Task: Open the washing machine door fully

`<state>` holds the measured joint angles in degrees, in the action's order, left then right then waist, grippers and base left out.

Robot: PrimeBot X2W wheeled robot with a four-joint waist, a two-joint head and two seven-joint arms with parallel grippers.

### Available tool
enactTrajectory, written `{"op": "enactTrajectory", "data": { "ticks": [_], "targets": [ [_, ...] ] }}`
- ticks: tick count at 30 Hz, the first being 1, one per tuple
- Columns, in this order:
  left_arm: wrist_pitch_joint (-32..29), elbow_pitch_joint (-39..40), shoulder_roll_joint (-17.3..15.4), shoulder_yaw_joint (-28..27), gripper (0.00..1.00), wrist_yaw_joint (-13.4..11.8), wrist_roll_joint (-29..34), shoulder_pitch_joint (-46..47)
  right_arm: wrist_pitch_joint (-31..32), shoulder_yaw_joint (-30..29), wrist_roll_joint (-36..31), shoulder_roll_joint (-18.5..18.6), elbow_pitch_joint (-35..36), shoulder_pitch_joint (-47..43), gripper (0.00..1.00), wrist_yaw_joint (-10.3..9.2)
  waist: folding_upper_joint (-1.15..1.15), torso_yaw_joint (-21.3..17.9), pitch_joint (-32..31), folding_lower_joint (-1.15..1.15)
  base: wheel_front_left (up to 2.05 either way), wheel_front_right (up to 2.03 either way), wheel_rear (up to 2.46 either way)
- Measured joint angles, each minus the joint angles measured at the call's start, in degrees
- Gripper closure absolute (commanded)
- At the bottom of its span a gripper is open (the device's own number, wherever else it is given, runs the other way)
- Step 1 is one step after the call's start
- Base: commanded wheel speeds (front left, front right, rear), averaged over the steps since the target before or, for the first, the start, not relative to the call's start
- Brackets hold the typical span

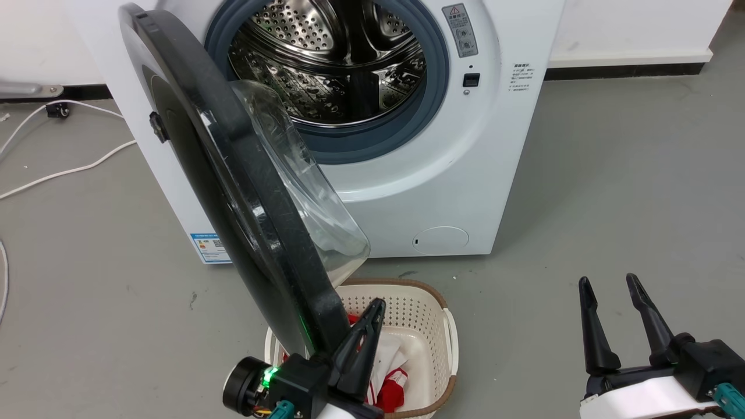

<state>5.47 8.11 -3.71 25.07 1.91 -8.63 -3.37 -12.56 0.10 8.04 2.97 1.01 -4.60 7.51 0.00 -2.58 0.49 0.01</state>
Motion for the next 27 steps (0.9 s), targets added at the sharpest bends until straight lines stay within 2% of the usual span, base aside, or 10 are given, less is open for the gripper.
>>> {"op": "enactTrajectory", "data": {
  "ticks": [14, 21, 27],
  "targets": [
    [2.78, -3.45, 0.16, -1.55, 1.0, -2.68, -1.55, 1.27, 0.05, 0.48, 0.59, 0.0, -0.67, 0.51, 0.0, 0.0, 0.0, -0.11, 0.96, 0.0, 0.0, 0.0, 0.0],
    [3.12, 0.03, -0.56, -3.53, 1.0, -6.46, -1.53, -3.6, 0.34, 0.73, 1.01, 0.0, -1.27, 0.56, 0.0, -0.01, 0.0, 0.04, 0.48, -0.01, 0.0, 0.0, 0.0],
    [2.5, 4.02, -1.57, -4.35, 1.0, -8.53, -1.19, -7.75, 0.44, 0.37, 1.2, -0.01, -1.42, 0.47, 0.0, 0.0, 0.0, 2.66, 0.56, -0.01, 0.0, 0.0, 0.0]
  ]
}}
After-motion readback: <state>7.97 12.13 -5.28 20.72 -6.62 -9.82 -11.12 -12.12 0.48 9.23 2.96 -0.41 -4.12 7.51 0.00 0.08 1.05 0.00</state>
